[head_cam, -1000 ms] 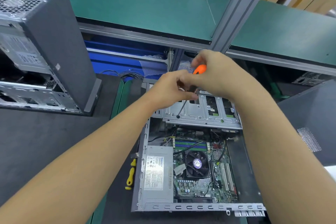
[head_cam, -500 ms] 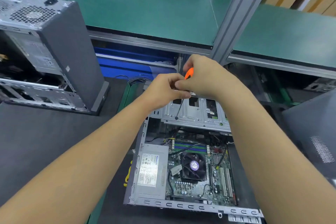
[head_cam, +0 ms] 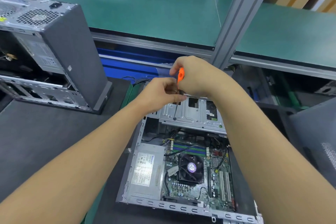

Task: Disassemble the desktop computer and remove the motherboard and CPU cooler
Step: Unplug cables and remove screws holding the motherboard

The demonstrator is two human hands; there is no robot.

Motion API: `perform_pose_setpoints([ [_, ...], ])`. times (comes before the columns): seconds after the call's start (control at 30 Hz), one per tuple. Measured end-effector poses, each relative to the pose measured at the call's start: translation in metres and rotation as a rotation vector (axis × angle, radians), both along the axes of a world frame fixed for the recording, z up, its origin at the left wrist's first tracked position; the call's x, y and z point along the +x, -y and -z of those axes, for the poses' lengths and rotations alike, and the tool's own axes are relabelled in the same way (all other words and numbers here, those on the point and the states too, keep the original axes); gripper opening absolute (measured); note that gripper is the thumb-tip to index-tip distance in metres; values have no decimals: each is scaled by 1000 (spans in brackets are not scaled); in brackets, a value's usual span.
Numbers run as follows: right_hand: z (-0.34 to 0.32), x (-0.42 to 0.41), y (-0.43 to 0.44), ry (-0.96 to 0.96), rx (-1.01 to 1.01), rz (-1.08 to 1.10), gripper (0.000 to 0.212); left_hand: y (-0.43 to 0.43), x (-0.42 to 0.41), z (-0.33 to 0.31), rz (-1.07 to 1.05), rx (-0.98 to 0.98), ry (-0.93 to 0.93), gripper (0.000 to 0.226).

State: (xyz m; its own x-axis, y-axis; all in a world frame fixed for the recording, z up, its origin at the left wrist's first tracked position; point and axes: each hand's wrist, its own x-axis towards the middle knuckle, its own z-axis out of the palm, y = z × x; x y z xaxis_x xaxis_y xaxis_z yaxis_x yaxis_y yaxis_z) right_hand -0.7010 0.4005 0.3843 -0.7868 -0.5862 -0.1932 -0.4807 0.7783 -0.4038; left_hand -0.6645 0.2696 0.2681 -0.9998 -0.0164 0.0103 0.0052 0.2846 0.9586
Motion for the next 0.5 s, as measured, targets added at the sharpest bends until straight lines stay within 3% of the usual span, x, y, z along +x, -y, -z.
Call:
perform_pose_setpoints([
  [0.07,4,1,2,-20,-2,71,22,-6,-5,-3,-45,-105,-8,29],
  [0.13,7,2,3,-48,24,164,42,-14,-10,-4,-46,-202,6,38],
  [0.2,9,3,4,-163,102,166,39,-16,-13,-4,-39,-242,22,48],
  [0.3,13,1,8,-187,139,107,18,-6,-12,1,36,-135,33,43],
  [0.4,10,-1,10,-82,82,113,14,7,-8,5,137,-47,21,24],
  [0.5,4,-4,10,-13,50,83,16,9,-10,4,99,-34,-3,24],
])
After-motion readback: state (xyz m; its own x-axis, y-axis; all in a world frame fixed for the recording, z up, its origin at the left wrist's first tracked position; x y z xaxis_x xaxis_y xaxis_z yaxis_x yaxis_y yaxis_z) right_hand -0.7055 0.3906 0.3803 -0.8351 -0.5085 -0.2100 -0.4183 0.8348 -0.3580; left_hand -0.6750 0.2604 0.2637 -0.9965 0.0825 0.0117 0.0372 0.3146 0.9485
